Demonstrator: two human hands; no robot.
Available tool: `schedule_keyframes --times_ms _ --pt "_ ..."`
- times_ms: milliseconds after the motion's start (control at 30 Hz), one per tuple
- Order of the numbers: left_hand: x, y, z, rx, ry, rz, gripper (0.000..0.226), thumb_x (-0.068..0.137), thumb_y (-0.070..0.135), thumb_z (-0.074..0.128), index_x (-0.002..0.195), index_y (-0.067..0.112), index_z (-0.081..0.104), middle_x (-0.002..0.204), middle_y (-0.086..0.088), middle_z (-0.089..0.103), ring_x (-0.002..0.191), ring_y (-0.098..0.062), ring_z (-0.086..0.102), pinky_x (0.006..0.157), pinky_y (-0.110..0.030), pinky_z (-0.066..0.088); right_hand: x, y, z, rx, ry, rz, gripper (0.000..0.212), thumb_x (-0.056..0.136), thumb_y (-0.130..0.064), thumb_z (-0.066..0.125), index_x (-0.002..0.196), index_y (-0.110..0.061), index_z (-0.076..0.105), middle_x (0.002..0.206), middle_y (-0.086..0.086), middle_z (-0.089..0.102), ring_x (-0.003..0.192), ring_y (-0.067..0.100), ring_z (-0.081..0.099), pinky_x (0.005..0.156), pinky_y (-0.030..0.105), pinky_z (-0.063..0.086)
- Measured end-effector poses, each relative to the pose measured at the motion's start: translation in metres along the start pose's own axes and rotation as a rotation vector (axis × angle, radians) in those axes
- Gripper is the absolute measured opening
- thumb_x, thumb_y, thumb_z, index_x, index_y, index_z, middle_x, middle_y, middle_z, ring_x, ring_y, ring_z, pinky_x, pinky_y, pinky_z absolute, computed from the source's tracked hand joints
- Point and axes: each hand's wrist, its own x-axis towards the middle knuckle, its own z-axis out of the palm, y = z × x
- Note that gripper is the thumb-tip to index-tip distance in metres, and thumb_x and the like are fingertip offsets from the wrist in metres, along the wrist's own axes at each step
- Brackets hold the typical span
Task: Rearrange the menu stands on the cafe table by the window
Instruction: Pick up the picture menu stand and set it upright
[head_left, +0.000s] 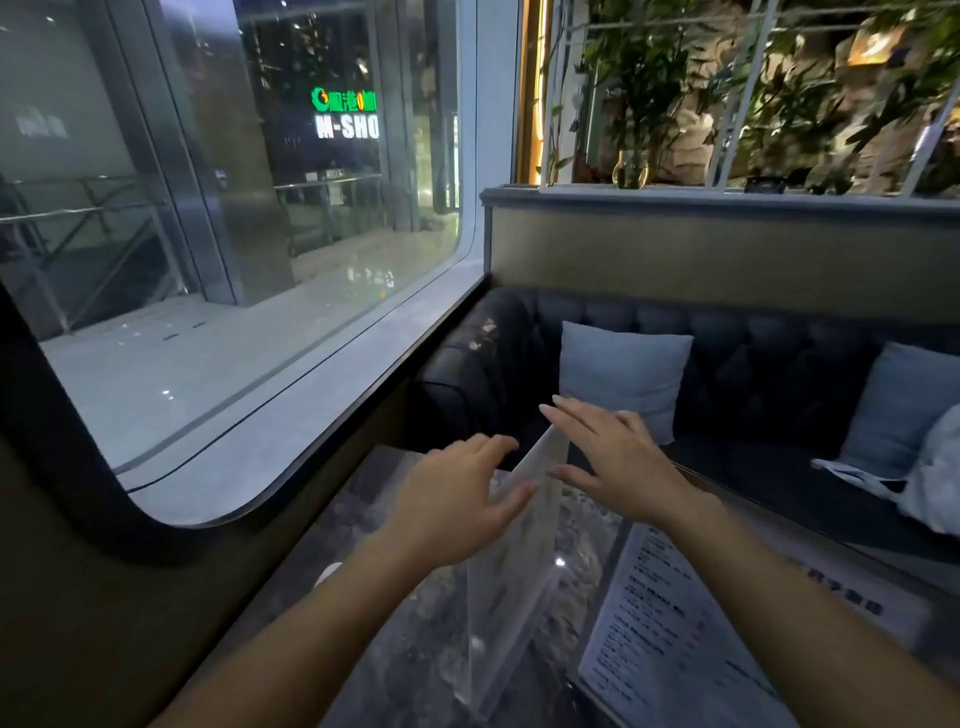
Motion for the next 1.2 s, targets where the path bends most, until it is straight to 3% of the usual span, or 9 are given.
schedule_keyframes --times_ms 167,300,467,600,733,800,1033,1200 --pt "0.003 -0.001 0.004 -0.082 -0.168 -0.034 0.038 0.089 0.046 0.047 0.121 0.025 0.046 0.104 0.002 0.067 0.088 -0.018 0.062 0.066 -0.033 0.048 0.003 0.001 0.007 0.021 0.03 0.0 0.055 0.089 -0.048 0.043 0.138 -0.026 0.03 0.148 -0.008 0.033 0.133 0.006 0.027 0.099 0.03 0.02" --pt "0.006 -0.004 0.005 -0.004 -0.144 -0.022 0.032 0.09 0.039 0.046 0.117 0.022 0.047 0.091 -0.005 0.067 0.078 -0.025 0.061 0.056 -0.031 0.037 0.009 0.0 0.01 -0.021 0.142 -0.016 0.041 0.092 -0.038 0.044 0.127 -0.018 0.046 0.136 -0.001 0.05 0.124 0.014 0.042 0.092 0.032 0.027" --pt "0.004 -0.006 0.005 0.192 -0.123 0.003 0.021 0.092 0.03 0.041 0.104 0.014 0.048 0.088 -0.008 0.065 0.074 -0.03 0.058 0.054 -0.031 0.028 0.014 -0.004 0.008 -0.025 0.264 -0.085 0.025 0.084 -0.025 0.06 0.103 -0.008 0.062 0.106 0.009 0.069 0.099 0.028 0.061 0.076 0.04 0.043" --pt "0.006 -0.012 0.001 0.3 -0.168 0.014 0.02 0.091 0.028 0.041 0.104 0.012 0.044 0.092 -0.01 0.064 0.077 -0.035 0.058 0.055 -0.034 0.03 0.017 -0.007 0.007 0.033 0.255 -0.112 0.02 0.082 -0.016 0.063 0.094 0.0 0.063 0.095 0.015 0.069 0.089 0.034 0.061 0.072 0.046 0.052" --pt "0.011 -0.021 -0.009 0.32 -0.28 0.004 0.022 0.089 0.027 0.049 0.104 0.014 0.041 0.093 -0.01 0.064 0.078 -0.034 0.059 0.059 -0.039 0.041 0.018 -0.008 0.01 0.065 0.27 -0.117 0.016 0.082 -0.011 0.062 0.092 0.001 0.062 0.091 0.017 0.068 0.088 0.034 0.058 0.075 0.04 0.05" --pt "0.013 -0.026 -0.012 0.366 -0.295 0.006 0.02 0.088 0.025 0.052 0.102 0.015 0.041 0.091 -0.009 0.064 0.078 -0.033 0.059 0.057 -0.037 0.038 0.019 -0.009 0.01 0.078 0.272 -0.109 0.014 0.083 -0.011 0.062 0.091 0.001 0.062 0.09 0.016 0.068 0.089 0.035 0.057 0.073 0.04 0.05" --pt "0.022 -0.045 -0.017 0.467 -0.182 0.068 0.02 0.081 0.016 0.058 0.096 0.016 0.045 0.087 -0.006 0.061 0.074 -0.026 0.052 0.055 -0.034 0.031 0.021 -0.009 0.009 0.067 0.282 -0.095 0.008 0.08 -0.005 0.062 0.085 0.001 0.062 0.082 0.018 0.067 0.078 0.036 0.059 0.068 0.044 0.049" --pt "0.031 -0.065 -0.012 0.472 -0.057 0.169 0.015 0.081 0.014 0.059 0.094 0.016 0.051 0.082 -0.006 0.065 0.082 -0.028 0.054 0.051 -0.031 0.014 0.019 -0.011 0.008 0.051 0.328 -0.103 0.005 0.078 0.0 0.06 0.081 0.001 0.064 0.073 0.018 0.067 0.066 0.034 0.06 0.059 0.042 0.052"
